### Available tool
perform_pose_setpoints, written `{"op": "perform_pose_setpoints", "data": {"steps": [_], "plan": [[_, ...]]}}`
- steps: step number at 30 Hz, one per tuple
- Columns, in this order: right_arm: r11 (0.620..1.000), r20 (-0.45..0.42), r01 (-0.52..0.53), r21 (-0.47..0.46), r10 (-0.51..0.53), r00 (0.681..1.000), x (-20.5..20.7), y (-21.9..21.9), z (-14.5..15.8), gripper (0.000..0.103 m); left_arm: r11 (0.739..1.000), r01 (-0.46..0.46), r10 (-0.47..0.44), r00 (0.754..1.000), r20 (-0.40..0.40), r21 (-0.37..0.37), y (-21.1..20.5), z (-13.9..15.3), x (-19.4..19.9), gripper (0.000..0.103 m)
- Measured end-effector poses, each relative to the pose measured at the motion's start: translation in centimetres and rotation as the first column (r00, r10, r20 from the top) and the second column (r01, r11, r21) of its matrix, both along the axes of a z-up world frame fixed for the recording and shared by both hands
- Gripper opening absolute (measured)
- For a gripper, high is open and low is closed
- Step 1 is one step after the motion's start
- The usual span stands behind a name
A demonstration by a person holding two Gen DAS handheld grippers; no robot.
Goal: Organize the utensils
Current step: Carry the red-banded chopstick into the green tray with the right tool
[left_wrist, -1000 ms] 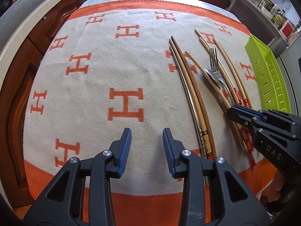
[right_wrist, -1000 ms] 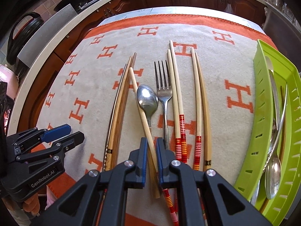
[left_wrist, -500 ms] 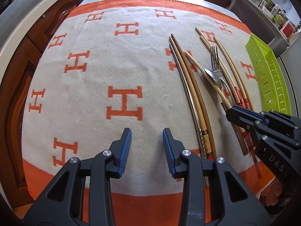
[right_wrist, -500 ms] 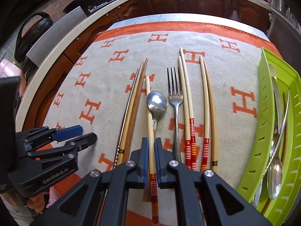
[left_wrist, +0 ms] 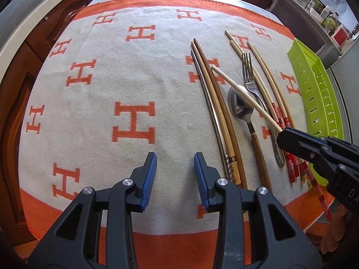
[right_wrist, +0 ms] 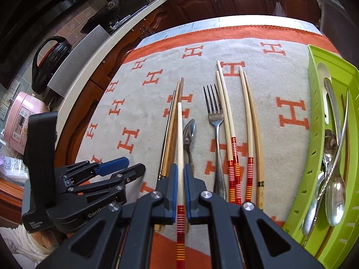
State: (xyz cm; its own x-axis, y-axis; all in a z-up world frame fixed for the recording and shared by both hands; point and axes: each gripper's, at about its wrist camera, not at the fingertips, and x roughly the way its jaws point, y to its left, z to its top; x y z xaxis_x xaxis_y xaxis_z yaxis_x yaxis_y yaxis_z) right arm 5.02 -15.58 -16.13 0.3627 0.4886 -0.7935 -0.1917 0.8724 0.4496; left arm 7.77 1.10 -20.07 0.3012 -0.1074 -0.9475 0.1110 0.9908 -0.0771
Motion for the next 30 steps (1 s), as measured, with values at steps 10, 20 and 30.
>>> {"op": "perform_pose_setpoints", "data": {"steps": [10, 20, 30], "plan": [[0.982, 0.091, 0.188, 0.01, -0.188, 0.978, -1.0, -6.5, 3.7, 0.005, 1.0, -0.006, 0.006, 1.0, -0.002, -0.019, -0.3, 0.0, 0.3, 0.031], [0.857, 0.046, 0.513, -0.057, -0.511, 0.858, -1.4, -16.7, 2.5, 0.005, 1.0, -0.001, 0.001, 1.0, 0.015, -0.024, -0.5, 0.0, 0.4, 0.031], [0.797, 0.002, 0.594, -0.105, -0.597, 0.802, -1.6, -18.6, 0.2, 0.006, 0.999, -0.003, 0.004, 1.0, 0.019, -0.039, -0.9, 0.0, 0.7, 0.031]]}}
